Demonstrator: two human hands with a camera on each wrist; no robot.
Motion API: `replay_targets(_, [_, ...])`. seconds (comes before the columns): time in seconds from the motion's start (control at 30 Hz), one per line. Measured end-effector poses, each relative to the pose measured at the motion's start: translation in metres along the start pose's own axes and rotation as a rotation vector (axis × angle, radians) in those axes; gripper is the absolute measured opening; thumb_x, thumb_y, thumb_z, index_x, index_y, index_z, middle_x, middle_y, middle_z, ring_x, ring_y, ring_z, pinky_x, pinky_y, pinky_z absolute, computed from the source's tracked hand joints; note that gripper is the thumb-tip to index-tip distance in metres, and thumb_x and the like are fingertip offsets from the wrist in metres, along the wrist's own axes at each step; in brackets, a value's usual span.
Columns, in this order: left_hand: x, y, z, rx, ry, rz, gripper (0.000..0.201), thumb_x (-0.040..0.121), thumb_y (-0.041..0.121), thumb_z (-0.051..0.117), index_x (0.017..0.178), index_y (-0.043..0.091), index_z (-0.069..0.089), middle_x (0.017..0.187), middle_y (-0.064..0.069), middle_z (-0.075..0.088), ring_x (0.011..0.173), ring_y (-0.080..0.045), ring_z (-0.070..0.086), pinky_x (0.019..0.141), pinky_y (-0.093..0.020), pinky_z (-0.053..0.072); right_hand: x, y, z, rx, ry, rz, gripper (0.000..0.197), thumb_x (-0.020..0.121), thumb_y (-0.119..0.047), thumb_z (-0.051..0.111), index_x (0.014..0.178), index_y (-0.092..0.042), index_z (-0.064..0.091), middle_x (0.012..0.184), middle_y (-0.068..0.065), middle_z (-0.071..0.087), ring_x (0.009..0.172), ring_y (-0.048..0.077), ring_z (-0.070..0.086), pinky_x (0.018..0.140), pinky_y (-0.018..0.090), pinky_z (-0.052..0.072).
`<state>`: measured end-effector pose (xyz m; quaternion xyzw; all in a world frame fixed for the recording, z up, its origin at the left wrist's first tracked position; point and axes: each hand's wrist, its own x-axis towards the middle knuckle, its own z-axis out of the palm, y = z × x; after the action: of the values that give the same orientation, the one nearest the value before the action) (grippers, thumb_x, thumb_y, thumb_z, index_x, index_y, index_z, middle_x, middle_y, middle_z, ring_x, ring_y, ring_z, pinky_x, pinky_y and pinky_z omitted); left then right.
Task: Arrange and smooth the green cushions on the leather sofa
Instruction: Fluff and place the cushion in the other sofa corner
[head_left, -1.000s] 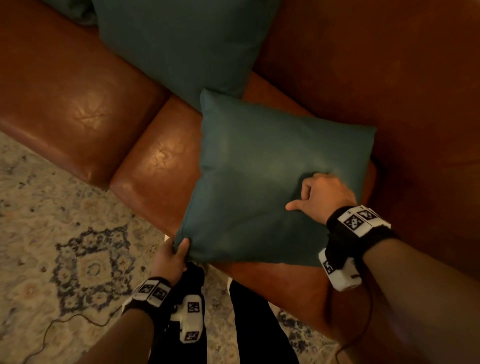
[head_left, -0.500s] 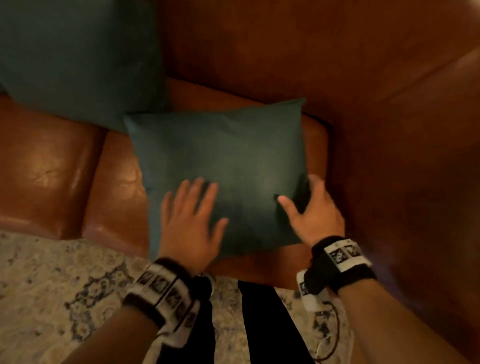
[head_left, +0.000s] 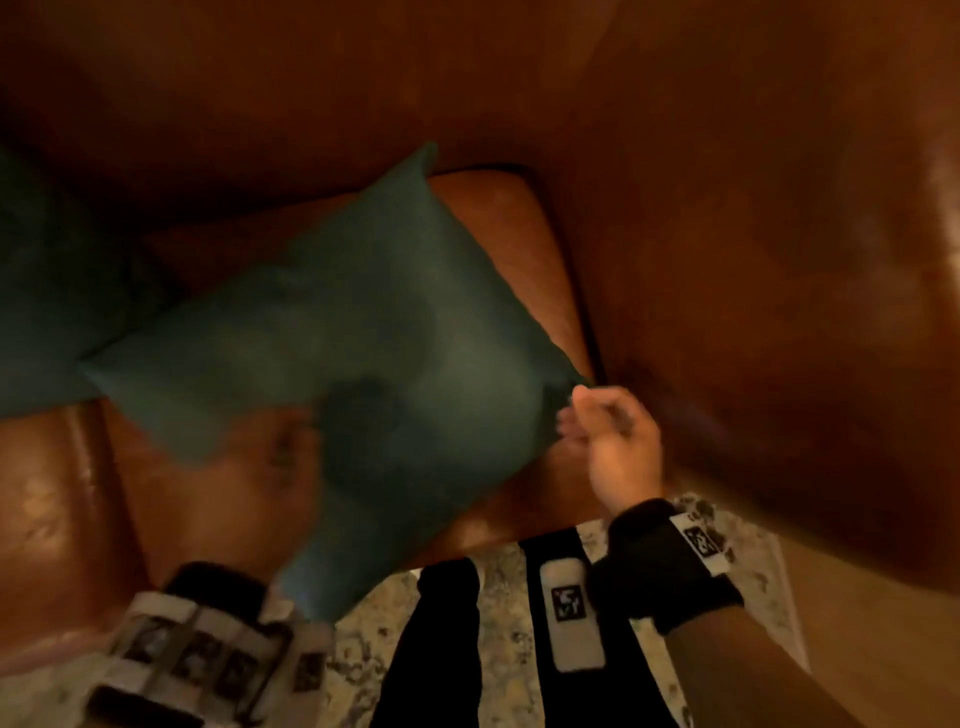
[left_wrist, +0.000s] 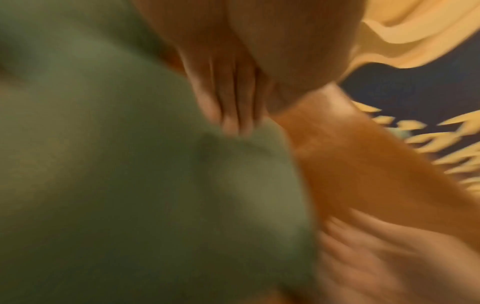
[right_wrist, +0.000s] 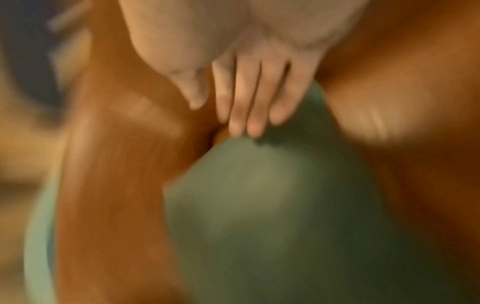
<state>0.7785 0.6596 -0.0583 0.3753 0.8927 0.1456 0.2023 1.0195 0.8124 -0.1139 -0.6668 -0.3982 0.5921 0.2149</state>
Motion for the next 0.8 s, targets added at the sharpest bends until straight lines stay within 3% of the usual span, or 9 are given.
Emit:
replay_targets(0.1, [-0.014,0.045,0.055,-0.294,-0.711,0.036,0.016,0.089,0.028,0.054,0.078,0.025,0.065,0.071,0.007,0.066,0.065,-0.004,0.062,0.068,-0.024,0.052,-0.027,0.008,0.039,0.443,-0.353,0.598,0.045,0.093,-0.052,0.042,0.081,-0.013,0.062,0.070,0.002,0.070,0.061,0.012,0.067,0.057,0.025,0.047])
replay_targets(0.17, [-0.011,0.034,0.085,-0.407,-1.030,-0.290,0.025,0.094,0.012,0.046,0.077,0.019,0.063,0.067,0.004,0.060,0.052,-0.002,0.057,0.052,-0.014,0.046,-0.026,0.025,0.056,0.378,-0.506,0.666,0.059,0.089,-0.063,0.035,0.082,-0.013,0.065,0.079,0.003,0.074,0.071,0.014,0.070,0.061,0.025,0.047])
replay_targets(0.27, [-0.003,-0.012,0.087,-0.569,-1.085,-0.763,0.036,0.096,0.000,0.024,0.089,-0.003,0.059,0.063,-0.013,0.059,0.037,-0.013,0.053,0.036,-0.011,0.036,-0.001,0.040,0.041,0.440,-0.460,0.703,0.066,0.088,-0.064,0.038,0.073,-0.009,0.072,0.082,0.010,0.074,0.077,0.020,0.072,0.066,0.031,0.051])
replay_targets(0.4, [-0.017,-0.049,0.064,-0.157,-1.196,-0.702,0.032,0.099,0.008,0.034,0.090,0.012,0.064,0.066,-0.003,0.067,0.050,-0.013,0.059,0.049,-0.019,0.040,0.018,0.051,-0.020,0.795,-0.040,0.642,0.063,0.051,-0.066,0.073,0.082,-0.011,0.068,0.084,0.006,0.070,0.071,0.020,0.068,0.064,0.029,0.048])
replay_targets(0.47, [-0.022,-0.044,0.053,-0.008,-1.188,-0.549,0.019,0.092,0.011,0.052,0.082,0.013,0.069,0.065,-0.005,0.072,0.055,-0.009,0.064,0.055,-0.021,0.047,0.013,0.046,-0.038,1.037,0.025,0.570,0.065,0.047,-0.059,0.081,0.090,-0.012,0.070,0.090,0.004,0.071,0.073,0.019,0.068,0.068,0.030,0.046])
replay_targets(0.57, [0.000,-0.009,0.048,-0.210,-1.189,-0.353,0.011,0.077,0.021,0.064,0.087,0.018,0.067,0.079,-0.009,0.074,0.064,-0.011,0.064,0.063,-0.025,0.049,0.006,0.022,-0.009,1.217,-0.147,0.505,0.056,0.072,-0.059,0.065,0.098,-0.010,0.072,0.099,0.007,0.072,0.076,0.021,0.068,0.070,0.032,0.044])
replay_targets(0.67, [0.043,0.024,0.049,-0.695,-1.006,-0.669,0.027,0.096,0.020,0.041,0.096,0.010,0.065,0.080,-0.007,0.074,0.064,-0.018,0.071,0.063,-0.026,0.054,0.014,0.021,0.031,1.095,-0.253,0.545,0.070,0.080,-0.067,0.047,0.114,-0.009,0.064,0.115,0.011,0.069,0.091,0.024,0.071,0.070,0.033,0.049])
replay_targets(0.73, [0.062,0.024,0.040,-0.858,-0.820,-0.824,0.035,0.098,0.028,0.037,0.095,0.005,0.063,0.082,-0.011,0.074,0.068,-0.024,0.072,0.065,-0.033,0.057,0.031,0.033,0.022,1.117,-0.107,0.579,0.071,0.087,-0.066,0.039,0.116,-0.004,0.060,0.110,0.014,0.071,0.093,0.025,0.072,0.066,0.031,0.055])
replay_targets(0.8, [0.072,0.006,0.022,-0.927,-0.465,-0.815,0.035,0.098,0.032,0.041,0.098,0.004,0.062,0.097,-0.016,0.071,0.078,-0.025,0.070,0.071,-0.037,0.053,0.047,0.036,-0.004,1.086,0.077,0.576,0.059,0.094,-0.056,0.037,0.110,-0.003,0.059,0.097,0.014,0.074,0.082,0.024,0.074,0.060,0.029,0.057])
